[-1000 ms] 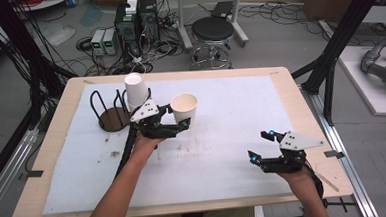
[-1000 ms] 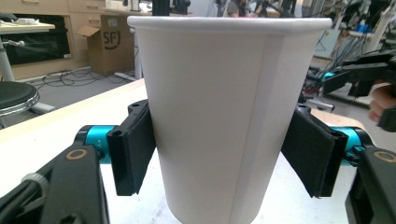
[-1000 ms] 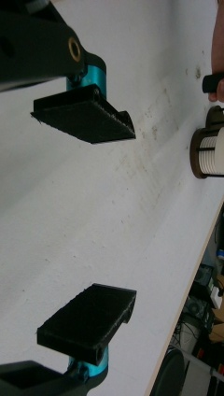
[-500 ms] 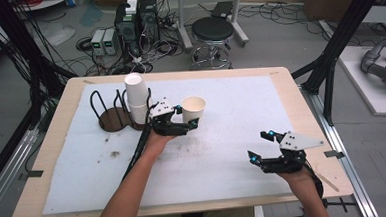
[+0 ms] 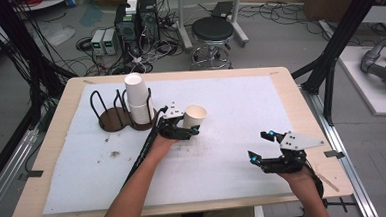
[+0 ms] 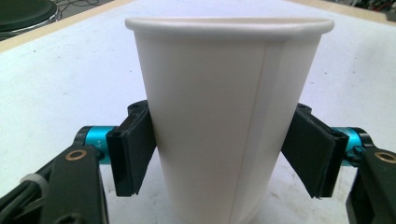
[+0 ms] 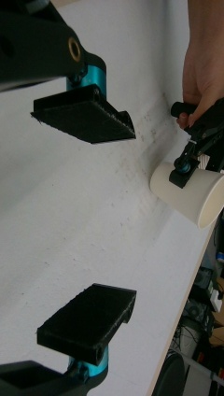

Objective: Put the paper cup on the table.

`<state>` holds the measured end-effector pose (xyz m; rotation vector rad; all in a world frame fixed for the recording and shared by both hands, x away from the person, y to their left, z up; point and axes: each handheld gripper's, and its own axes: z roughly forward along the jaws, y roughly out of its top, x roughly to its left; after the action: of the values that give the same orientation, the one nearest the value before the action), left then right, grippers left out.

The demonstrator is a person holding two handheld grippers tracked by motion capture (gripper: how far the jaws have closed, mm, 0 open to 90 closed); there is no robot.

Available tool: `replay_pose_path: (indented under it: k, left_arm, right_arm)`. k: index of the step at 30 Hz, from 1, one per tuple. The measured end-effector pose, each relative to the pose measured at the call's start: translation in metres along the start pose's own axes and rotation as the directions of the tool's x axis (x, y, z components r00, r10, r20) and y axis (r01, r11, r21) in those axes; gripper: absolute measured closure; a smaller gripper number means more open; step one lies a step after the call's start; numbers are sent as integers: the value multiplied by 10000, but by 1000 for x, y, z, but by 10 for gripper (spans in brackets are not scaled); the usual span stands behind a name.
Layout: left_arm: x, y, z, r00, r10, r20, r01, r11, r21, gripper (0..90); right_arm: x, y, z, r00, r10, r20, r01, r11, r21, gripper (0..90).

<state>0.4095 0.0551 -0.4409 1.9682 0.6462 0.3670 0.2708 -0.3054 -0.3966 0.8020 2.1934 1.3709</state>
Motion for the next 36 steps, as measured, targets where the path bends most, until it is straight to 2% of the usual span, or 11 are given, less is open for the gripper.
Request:
replay_pose_path:
  k: [4,8,14,17,22,24,28,32,34,35,36]
  left_arm:
    - [-5,1,-6,9997,247,-73,-243,9985,485,290]
    - [-4,-3,-13,10000,-23,-55,28,9964,842,289]
    - [-3,-8,-16,9993,-365,-54,368,9969,699,276]
    - [-5,-13,-18,9966,-806,161,797,9956,493,193]
    - [-5,-15,-28,9948,-973,288,958,9942,485,179]
    - [-6,-16,-40,9933,-1098,351,1098,9939,27,179]
    - [-6,-20,-54,9917,-1184,503,1193,9927,-157,177]
    - [-7,-24,-77,9913,-1198,551,1234,9901,-671,177]
    - [-7,-26,-91,9919,-1121,595,1181,9870,-1087,177]
    - [-6,-28,-108,9923,-1054,653,1150,9793,-1668,177]
    - [-6,-28,-108,9923,-1054,653,1150,9793,-1668,177]
  right_arm:
    - [1,0,0,10000,17,7,-17,10000,55,205]
    - [0,0,-1,10000,8,52,-8,10000,71,205]
    - [1,0,-2,10000,-47,76,47,9999,106,205]
    - [1,-1,-2,10000,19,69,-20,9999,112,205]
    - [0,-2,-1,9999,100,86,-101,9999,109,204]
    - [-1,-2,-1,9999,66,98,-67,9999,126,204]
    - [0,-2,-1,9999,110,62,-111,9998,136,205]
    - [1,-3,-1,9999,91,107,-92,9998,166,204]
    - [1,-3,-1,9998,146,142,-149,9997,181,204]
    - [0,-5,-2,9995,276,173,-278,9995,170,205]
    - [-1,-5,-2,9992,387,137,-389,9991,150,205]
